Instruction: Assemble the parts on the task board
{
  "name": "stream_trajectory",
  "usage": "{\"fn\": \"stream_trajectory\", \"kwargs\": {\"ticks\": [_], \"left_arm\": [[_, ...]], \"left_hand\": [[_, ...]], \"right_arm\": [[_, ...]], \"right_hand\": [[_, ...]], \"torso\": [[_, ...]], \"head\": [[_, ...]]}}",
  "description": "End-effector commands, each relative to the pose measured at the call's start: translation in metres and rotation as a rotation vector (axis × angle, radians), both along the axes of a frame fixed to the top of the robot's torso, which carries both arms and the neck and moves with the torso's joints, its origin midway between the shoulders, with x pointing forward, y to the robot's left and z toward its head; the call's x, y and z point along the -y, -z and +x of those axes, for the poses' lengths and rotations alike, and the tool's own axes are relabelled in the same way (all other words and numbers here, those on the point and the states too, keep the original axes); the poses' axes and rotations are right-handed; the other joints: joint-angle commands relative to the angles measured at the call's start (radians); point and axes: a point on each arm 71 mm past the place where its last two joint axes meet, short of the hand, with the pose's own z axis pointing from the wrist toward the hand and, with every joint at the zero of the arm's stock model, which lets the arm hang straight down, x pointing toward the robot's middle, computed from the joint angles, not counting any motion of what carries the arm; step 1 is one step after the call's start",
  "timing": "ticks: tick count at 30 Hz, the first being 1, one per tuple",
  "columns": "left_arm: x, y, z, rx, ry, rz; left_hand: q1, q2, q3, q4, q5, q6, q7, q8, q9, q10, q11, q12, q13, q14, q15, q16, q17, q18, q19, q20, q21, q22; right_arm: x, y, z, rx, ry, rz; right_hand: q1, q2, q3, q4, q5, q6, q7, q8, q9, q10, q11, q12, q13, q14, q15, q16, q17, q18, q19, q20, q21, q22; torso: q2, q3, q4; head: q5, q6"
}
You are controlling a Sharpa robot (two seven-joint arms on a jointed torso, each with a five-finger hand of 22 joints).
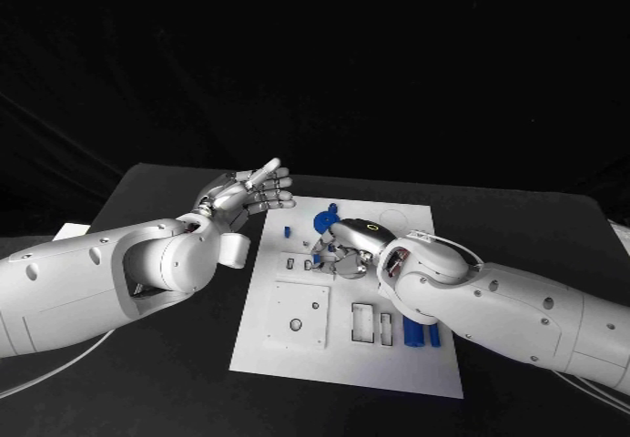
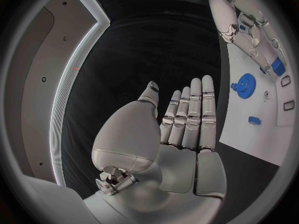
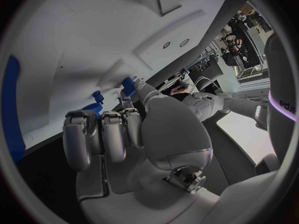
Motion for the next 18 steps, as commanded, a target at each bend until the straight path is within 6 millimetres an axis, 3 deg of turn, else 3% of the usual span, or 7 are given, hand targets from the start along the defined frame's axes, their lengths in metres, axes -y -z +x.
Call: {"fn": "stream_trajectory", "kwargs": {"ticks": [1, 18], "left_arm": [[0.0021, -0.0021, -0.0005, 0.017, 0.021, -0.015], [0.0012, -0.0019, -0.0001, 0.016, 0.017, -0.013]], "left_hand": [[-0.001, 0.013, -0.001, -0.007, -0.004, -0.001, 0.006, -0.006, -0.001, -0.008, 0.001, -0.003, -0.001, 0.0, 0.001, -0.002, -0.001, 0.01, -0.003, 0.004, -0.004, -0.001], [-0.001, 0.013, -0.001, -0.007, -0.004, -0.001, 0.006, -0.006, -0.001, -0.008, 0.001, -0.003, -0.001, 0.0, 0.001, -0.002, -0.001, 0.01, -0.003, 0.004, -0.004, -0.001]], "right_arm": [[0.0022, 0.0088, -0.0006, -0.033, 0.004, -0.062], [0.0033, 0.009, -0.001, -0.035, 0.004, -0.068]], "right_hand": [[-0.014, -0.001, -0.002, 0.005, -0.002, 0.002, 0.001, 0.006, 0.0, 0.021, -0.004, -0.005, 0.156, 0.088, -0.006, 0.0, 0.188, -0.01, 0.042, -0.005, 0.004, 0.139], [-0.028, -0.025, -0.013, 0.003, 0.001, -0.026, 0.011, -0.003, -0.008, 0.013, 0.004, -0.02, 0.147, 0.087, 0.0, -0.002, 0.185, -0.01, 0.042, -0.002, 0.003, 0.138]], "torso": [[0.0, -0.0002, 0.0004], [0.0, -0.0001, -0.0002]], "head": [[0.0, -0.001], [-0.002, -0.004]]}}
